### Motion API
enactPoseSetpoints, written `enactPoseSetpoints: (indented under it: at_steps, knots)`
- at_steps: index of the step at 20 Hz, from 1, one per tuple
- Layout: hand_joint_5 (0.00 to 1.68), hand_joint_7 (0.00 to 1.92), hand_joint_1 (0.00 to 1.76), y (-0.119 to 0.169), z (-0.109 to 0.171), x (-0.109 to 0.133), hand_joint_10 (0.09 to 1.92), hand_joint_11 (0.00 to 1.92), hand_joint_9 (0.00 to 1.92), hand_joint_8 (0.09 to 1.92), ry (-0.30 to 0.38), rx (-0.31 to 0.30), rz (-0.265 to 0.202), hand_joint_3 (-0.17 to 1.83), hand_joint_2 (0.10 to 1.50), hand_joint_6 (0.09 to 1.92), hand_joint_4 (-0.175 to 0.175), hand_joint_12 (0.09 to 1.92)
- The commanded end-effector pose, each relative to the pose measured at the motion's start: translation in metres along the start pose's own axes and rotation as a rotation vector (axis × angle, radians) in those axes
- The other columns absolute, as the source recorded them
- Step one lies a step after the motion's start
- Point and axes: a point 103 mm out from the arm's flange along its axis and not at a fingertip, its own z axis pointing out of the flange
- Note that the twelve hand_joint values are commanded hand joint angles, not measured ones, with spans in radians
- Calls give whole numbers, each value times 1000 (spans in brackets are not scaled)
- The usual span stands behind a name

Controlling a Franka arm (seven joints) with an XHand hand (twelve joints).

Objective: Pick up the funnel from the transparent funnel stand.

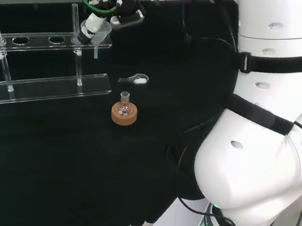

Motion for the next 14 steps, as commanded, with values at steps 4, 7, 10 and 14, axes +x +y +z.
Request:
enactPoseSetpoints:
  at_steps: [4,7,10,14]
  knots:
    - [0,0,519,3,1,-1,136,124,0,87,-22,-24,9,21,755,87,107,1508]
    - [0,0,544,6,3,0,345,129,0,87,-41,-43,0,17,760,87,93,1522]
    - [0,0,568,10,4,0,472,129,0,87,-45,-43,-4,17,765,87,84,1529]
    - [0,0,593,15,6,1,591,125,0,87,-51,-26,-5,19,775,87,74,1543]
